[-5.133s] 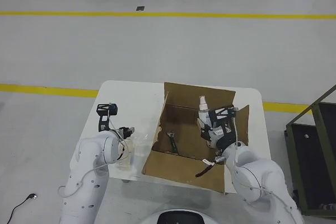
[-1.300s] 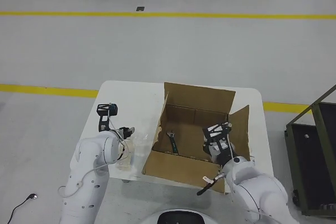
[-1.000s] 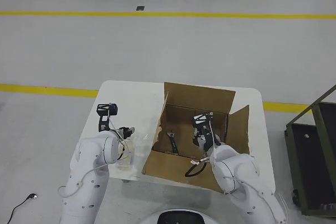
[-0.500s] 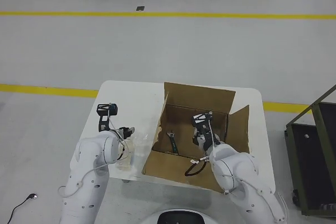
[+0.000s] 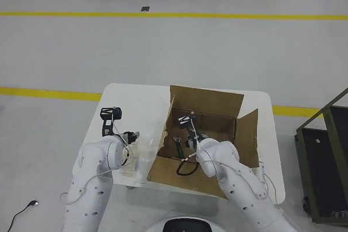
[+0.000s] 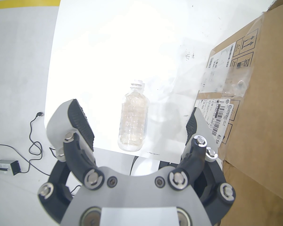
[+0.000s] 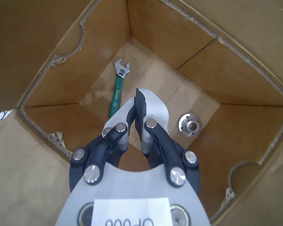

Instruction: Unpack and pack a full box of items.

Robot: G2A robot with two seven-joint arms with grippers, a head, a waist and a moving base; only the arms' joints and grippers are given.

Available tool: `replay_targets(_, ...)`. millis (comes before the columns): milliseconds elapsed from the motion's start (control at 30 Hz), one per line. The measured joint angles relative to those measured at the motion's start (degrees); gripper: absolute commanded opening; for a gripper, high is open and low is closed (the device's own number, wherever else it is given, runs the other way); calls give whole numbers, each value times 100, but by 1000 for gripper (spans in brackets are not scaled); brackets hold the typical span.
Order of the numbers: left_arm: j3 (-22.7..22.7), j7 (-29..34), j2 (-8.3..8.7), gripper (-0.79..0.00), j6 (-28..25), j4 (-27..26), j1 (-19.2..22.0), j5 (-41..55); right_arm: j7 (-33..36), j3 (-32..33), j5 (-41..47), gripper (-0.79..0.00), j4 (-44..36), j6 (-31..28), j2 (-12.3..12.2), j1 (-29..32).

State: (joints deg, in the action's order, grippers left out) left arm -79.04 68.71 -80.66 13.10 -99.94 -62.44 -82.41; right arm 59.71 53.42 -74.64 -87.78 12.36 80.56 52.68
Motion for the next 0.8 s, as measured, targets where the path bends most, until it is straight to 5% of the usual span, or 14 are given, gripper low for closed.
replay_targets(267, 0, 0, 0, 0, 0, 0, 0, 0, -363, -553, 594, -785, 1657, 169, 342, -711)
replay_targets(367, 0, 0, 0, 0, 0, 0, 0, 0, -512, -681, 847, -745, 2156, 124, 460, -889)
replay_targets(467, 0, 0, 0, 0, 0, 0, 0, 0, -657, -795, 952, -554, 2505, 101, 555, -1024)
replay_targets(800, 0, 0, 0, 0, 0, 0, 0, 0, -975, -860, 1367, -514, 3304, -205, 760, -1281)
